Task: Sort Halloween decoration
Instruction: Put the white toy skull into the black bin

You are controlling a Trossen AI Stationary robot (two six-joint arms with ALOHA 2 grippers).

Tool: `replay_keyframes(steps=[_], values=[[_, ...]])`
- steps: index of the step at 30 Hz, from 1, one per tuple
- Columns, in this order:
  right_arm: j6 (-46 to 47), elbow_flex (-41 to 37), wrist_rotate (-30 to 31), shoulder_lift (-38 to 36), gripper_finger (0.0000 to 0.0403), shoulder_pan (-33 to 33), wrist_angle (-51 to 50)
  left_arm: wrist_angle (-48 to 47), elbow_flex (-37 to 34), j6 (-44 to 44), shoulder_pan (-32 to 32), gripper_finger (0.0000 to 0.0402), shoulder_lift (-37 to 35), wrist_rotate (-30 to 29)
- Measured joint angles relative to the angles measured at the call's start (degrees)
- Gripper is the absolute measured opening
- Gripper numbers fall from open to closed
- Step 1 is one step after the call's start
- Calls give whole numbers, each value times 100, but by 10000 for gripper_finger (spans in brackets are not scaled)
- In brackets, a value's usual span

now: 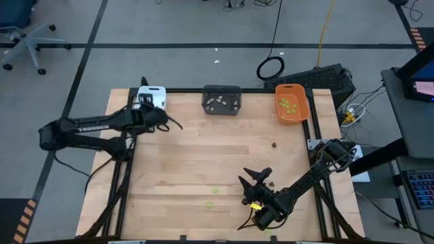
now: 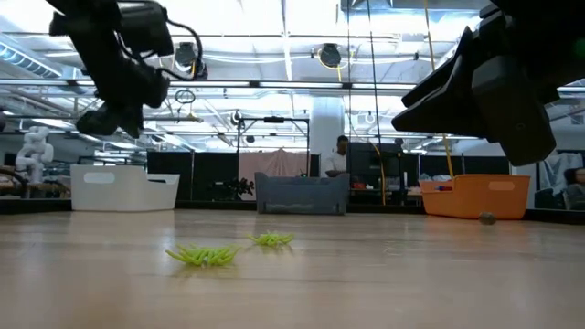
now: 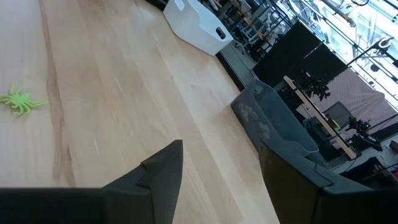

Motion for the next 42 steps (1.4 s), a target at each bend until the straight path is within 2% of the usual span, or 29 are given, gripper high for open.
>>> replay_keyframes(steps=[5,10,13,16,20,24,30,34,36,39,42], values=[[23,0,-2,0,199,58,4,221,-209,16,435,73,4,230],[28,0,-4,0,199,87,4,389,-213,47,495,128,4,360],[24,0,-4,0,199,87,4,378,-213,216,493,138,6,474],[15,0,-4,0,199,87,4,378,-213,303,495,117,4,477],[11,0,-4,0,199,87,4,397,-213,284,495,69,4,499],[-68,0,-4,0,199,77,-1,816,-213,-70,495,36,4,898],[-604,0,2,0,199,-157,-129,1858,-207,-1124,495,26,-17,744],[-1118,0,-59,-57,193,-482,-253,1893,6,-1605,514,26,-24,703],[-1419,2,-247,-151,184,-725,-377,1955,110,-1580,583,26,-24,746],[-2016,2,-513,-316,165,-1240,-627,2591,163,-1017,871,26,-24,1093],[-3063,1,-828,-492,144,-1916,-510,3329,165,-609,1370,26,-24,2236]])
